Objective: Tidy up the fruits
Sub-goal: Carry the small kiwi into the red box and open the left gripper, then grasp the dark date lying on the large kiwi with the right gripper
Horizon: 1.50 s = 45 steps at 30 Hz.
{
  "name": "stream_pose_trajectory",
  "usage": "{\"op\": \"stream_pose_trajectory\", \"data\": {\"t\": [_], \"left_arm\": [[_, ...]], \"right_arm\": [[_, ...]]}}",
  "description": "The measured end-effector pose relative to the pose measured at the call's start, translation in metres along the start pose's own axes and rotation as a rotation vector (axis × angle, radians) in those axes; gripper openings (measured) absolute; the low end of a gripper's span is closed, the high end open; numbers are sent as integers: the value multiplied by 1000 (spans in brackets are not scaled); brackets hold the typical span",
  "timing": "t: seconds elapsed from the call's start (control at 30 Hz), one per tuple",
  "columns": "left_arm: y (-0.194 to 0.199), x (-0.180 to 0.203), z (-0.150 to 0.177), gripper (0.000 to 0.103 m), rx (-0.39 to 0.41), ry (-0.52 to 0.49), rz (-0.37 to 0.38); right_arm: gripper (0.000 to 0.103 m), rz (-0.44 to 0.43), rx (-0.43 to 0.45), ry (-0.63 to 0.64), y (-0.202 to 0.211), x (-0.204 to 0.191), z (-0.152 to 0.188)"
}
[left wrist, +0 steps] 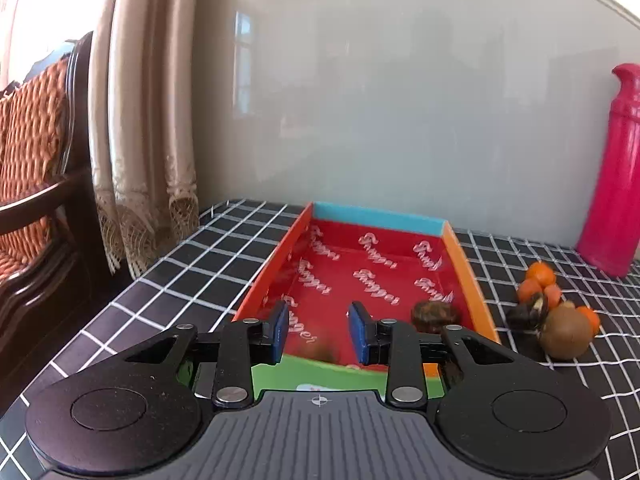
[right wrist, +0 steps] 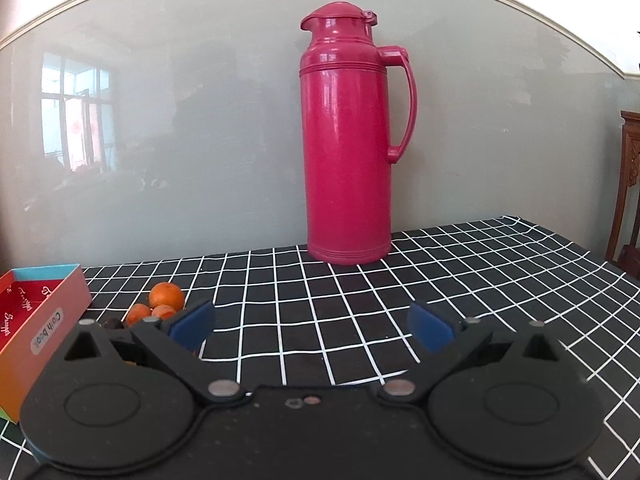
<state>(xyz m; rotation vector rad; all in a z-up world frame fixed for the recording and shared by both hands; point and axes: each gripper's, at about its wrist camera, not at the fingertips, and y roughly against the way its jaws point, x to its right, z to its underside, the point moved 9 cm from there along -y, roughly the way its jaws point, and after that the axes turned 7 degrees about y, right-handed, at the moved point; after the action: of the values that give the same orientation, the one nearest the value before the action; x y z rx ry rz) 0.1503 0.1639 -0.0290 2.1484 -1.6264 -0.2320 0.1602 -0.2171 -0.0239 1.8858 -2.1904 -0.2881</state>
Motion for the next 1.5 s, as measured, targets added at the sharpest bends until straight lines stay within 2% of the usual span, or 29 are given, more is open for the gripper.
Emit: {"op": "stream_pose_trajectory", "data": {"t": [0.03, 0.07, 0.1, 0.17, 0.23, 0.33, 0.47, 0.87, 1.5], "left_arm": [[2, 2, 0, 55, 7, -3, 0], [3, 3, 0, 81, 19, -6, -7], [6, 5, -2, 91, 41, -15, -12], [13, 10, -5, 95, 84, -38, -19], [18, 14, -6, 103, 111, -52, -28], [21, 16, -8, 103, 133, -77, -42], [21, 10, -11, 103, 138, -57, -71], [18, -3, -9, 103, 119, -56, -95], [18, -53, -8, 103, 100, -45, -165]], "right_arm": [[103, -1, 1, -1, 0, 0, 0], [103, -2, 0, 1, 0, 0, 0], [103, -2, 0, 4, 1, -1, 0], [103, -4, 1, 11, 1, -2, 0], [103, -9, 4, 17, 2, -3, 0], [103, -16, 8, 23, 2, -6, -1], [103, -49, 11, 38, 2, -14, 0], [103, -157, 7, 140, 0, -65, 6], [100, -273, -3, 254, -17, -155, 8]]}}
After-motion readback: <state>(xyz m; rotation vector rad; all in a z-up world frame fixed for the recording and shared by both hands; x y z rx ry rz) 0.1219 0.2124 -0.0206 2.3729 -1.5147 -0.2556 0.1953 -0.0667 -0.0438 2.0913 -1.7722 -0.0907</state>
